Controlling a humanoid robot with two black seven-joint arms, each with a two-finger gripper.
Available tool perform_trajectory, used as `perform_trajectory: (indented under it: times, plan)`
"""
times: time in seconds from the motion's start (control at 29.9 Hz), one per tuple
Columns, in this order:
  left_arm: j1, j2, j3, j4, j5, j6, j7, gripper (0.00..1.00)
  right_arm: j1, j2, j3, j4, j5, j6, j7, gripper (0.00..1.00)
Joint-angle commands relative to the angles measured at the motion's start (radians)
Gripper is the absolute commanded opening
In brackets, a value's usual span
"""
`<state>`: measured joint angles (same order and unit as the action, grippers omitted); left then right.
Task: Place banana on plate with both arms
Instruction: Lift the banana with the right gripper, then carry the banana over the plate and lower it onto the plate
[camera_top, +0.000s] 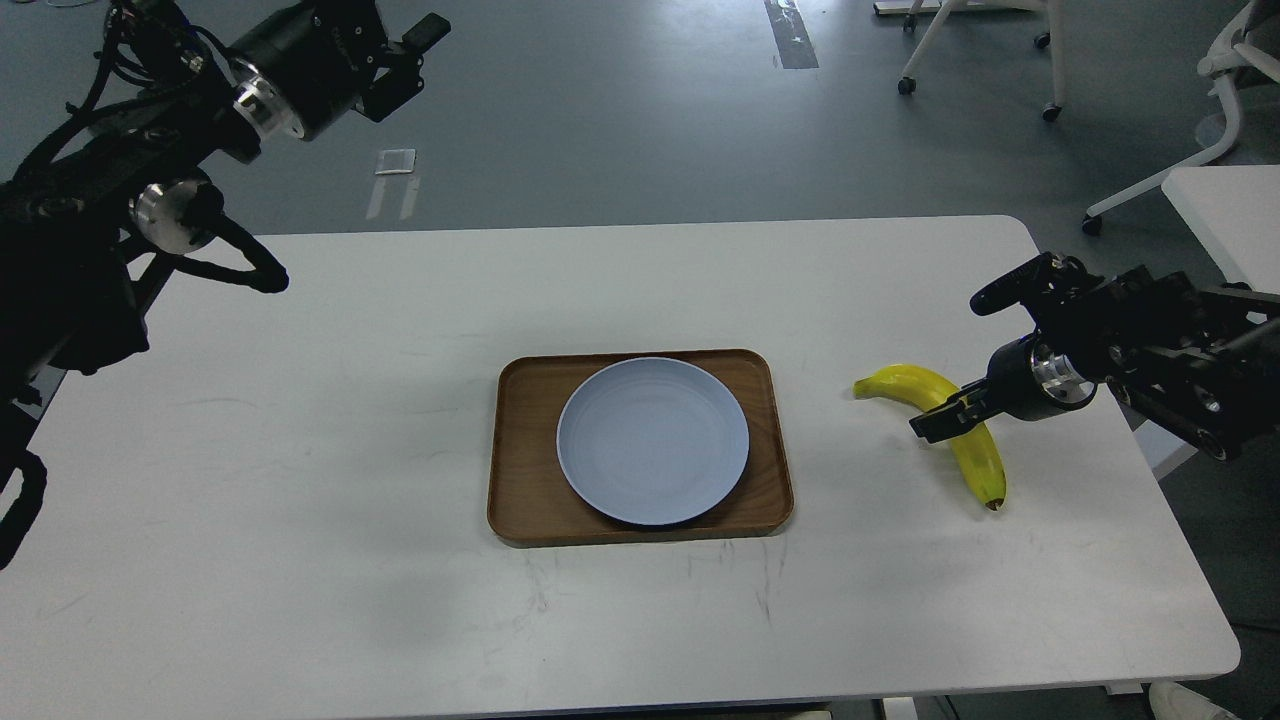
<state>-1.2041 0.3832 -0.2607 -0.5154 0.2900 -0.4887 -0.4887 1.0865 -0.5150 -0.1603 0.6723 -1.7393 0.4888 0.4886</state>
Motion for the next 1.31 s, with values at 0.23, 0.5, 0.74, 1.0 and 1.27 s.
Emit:
perform_trajectory:
  times: [0.23,0.5,0.74,1.0,1.27]
  plan:
    - [0.000,0.000,-0.002,0.002,0.000,0.000,0.000,0.97,-0.003,-0.003,-0.004,0.001,0.009,0.000,0.000,0.29]
    - [0.000,0.006,0.000,0.002,0.000,0.000,0.000,0.97,0.085,-0.075,0.004,0.095,0.018,0.000,0.000,0.23]
    - [-0.002,0.008,0.000,0.000,0.000,0.000,0.000,0.97,0.266,-0.088,0.007,0.188,0.072,0.000,0.000,0.23]
    - [-0.003,0.011,-0.002,0.000,0.000,0.000,0.000,0.97,0.317,0.141,0.001,0.162,0.211,0.000,0.000,0.23]
    - [-0.003,0.013,0.000,0.000,0.000,0.000,0.000,0.97,0.267,0.357,-0.008,0.034,0.216,0.000,0.000,0.23]
